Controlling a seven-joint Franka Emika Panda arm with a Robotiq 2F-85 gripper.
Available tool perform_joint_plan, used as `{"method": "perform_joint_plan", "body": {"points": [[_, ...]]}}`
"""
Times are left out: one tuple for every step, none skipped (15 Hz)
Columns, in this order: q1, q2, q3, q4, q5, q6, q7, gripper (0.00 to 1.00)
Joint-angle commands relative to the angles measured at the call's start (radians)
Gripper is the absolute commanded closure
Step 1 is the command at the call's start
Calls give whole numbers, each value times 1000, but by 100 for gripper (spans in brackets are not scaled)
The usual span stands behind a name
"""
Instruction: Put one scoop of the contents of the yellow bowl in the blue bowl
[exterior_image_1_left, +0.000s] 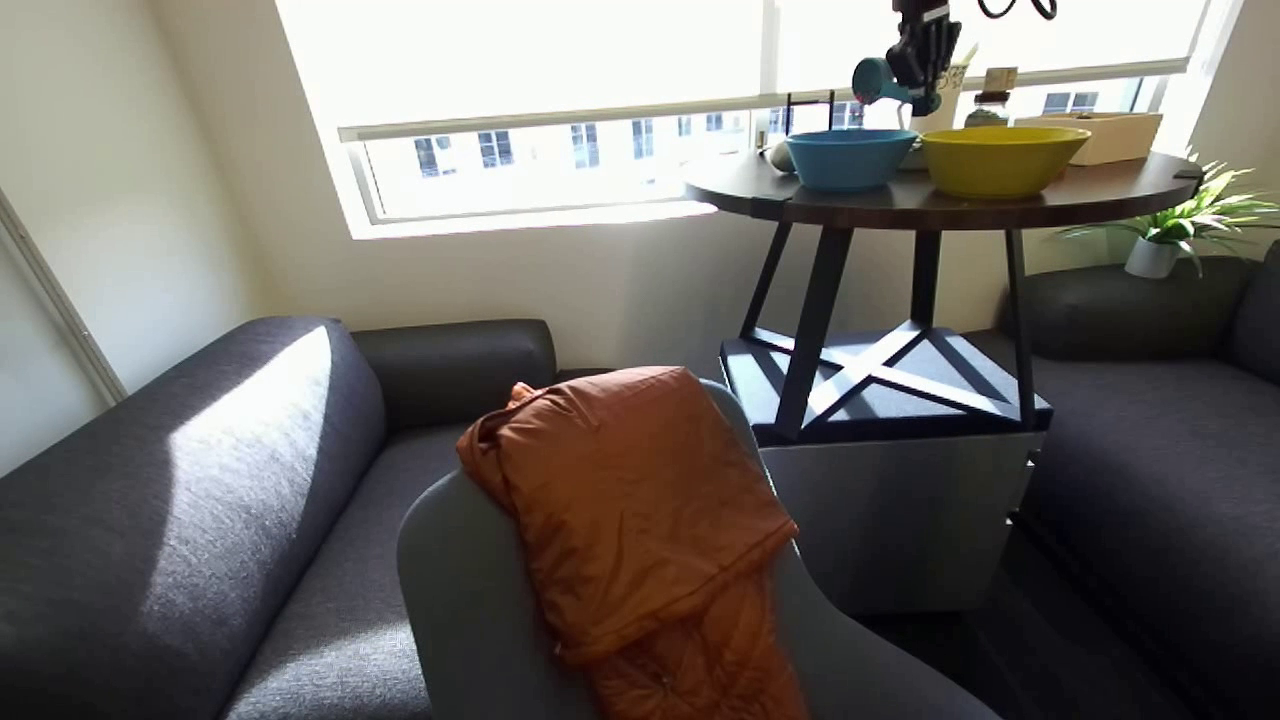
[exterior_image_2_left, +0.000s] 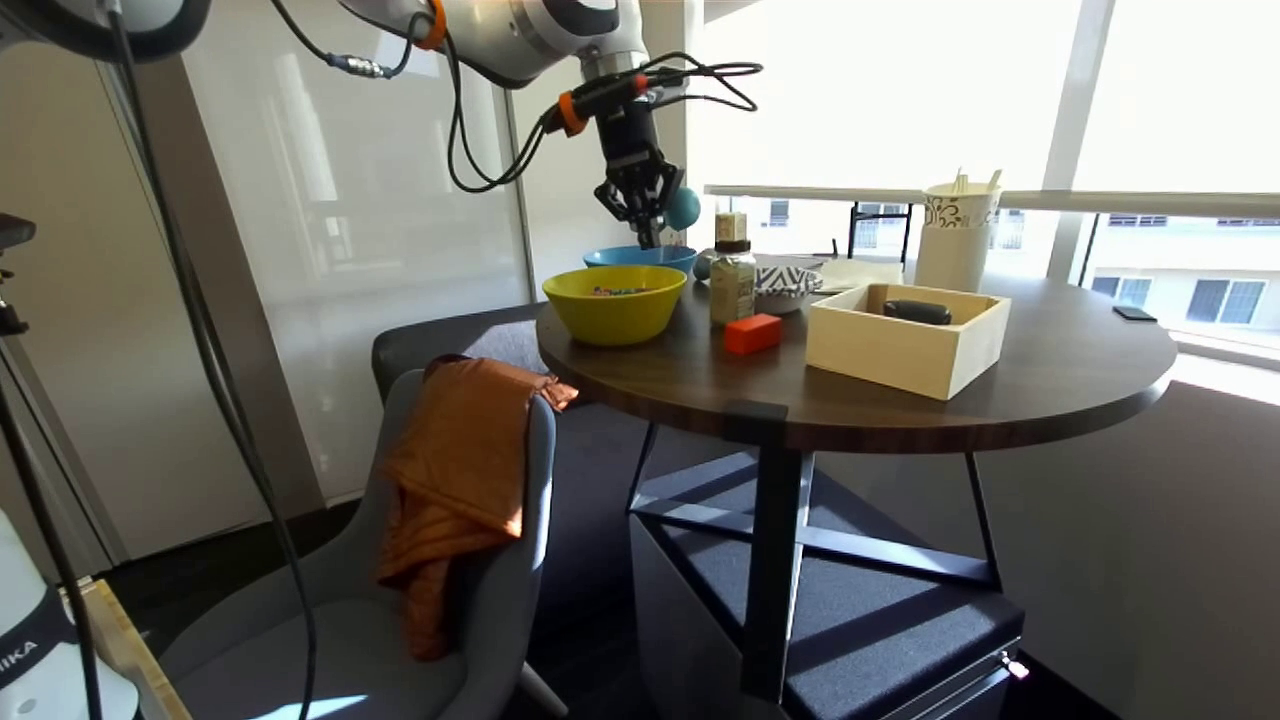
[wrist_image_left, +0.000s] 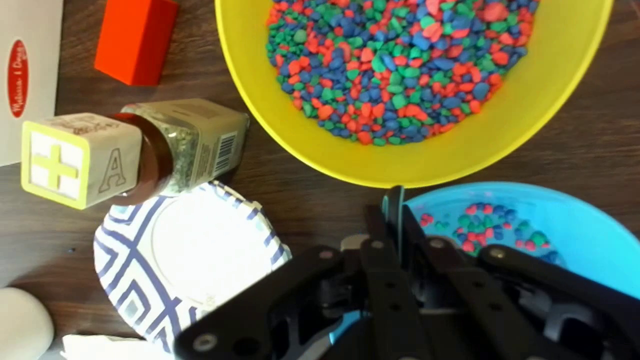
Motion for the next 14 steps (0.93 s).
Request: {"method": "perform_joint_plan", "body": {"points": [[154,-138,-231,-180,23,124,-46,98],[189,-165,-275,-218,18,146,-61,98],[225,-188,-314,-254,8,175,-66,98],[255,-214,-347,-295,0,210,-72,98],[280,-249,-368,-335,6,234,-84,98],[302,-278,-387,-376,6,262,-94,98],[323,-306,-402,-409,2,284,-100,98],[342,-327,-415,-436,-2,302,-101,98],[357,-352,-425,-465,-10,325,-99,98],[372,-364,-435,-485,-19,346,-92,98],[383,-385,-442,-511,-24,362,-96,98],[391,-395,-448,-519,-10,361,-95,98],[393,-396,-451,-513,33,333,-114,98],[389,-394,-452,-494,120,270,-177,98]]}}
